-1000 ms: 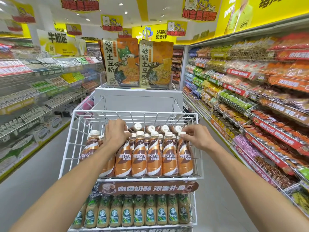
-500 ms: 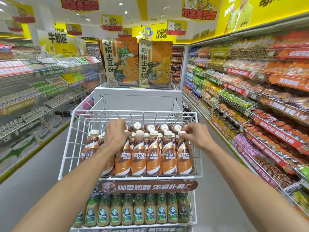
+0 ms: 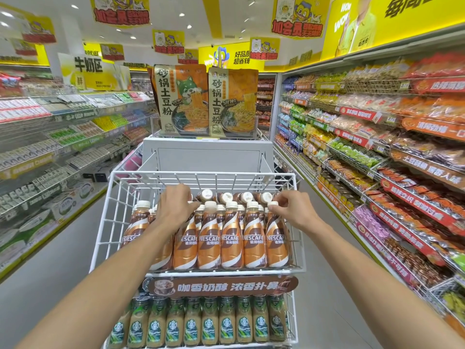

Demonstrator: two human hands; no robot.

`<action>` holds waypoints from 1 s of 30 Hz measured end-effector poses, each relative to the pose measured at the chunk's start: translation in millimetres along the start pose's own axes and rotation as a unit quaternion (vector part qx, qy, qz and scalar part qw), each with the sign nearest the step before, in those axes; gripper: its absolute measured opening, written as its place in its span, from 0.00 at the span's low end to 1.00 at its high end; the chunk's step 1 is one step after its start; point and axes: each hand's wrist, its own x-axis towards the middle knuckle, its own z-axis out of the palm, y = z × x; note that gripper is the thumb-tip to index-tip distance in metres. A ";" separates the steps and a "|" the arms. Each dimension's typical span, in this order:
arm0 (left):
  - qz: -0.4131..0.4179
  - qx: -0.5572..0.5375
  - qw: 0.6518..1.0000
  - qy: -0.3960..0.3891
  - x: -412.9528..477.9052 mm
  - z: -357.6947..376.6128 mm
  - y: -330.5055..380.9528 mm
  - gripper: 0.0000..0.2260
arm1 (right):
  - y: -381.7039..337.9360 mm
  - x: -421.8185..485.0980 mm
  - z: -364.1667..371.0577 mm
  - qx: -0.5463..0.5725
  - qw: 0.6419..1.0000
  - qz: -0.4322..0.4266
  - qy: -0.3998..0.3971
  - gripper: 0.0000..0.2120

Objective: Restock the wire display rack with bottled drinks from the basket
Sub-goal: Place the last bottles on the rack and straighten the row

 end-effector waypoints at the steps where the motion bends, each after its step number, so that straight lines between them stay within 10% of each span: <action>1: 0.009 0.001 1.000 -0.001 1.2 -1.2 1.1 0.18 | -1.6 0.7 -0.9 -0.003 1.000 -0.003 -0.001 0.10; 11: 0.082 -0.037 0.992 -0.092 9.8 4.6 37.9 0.13 | -49.1 16.4 9.8 -0.110 0.984 -0.141 -0.021 0.18; 30: 0.039 -0.075 0.989 -0.122 21.7 17.8 27.8 0.13 | -35.9 28.5 29.1 -0.050 0.986 -0.135 -0.079 0.11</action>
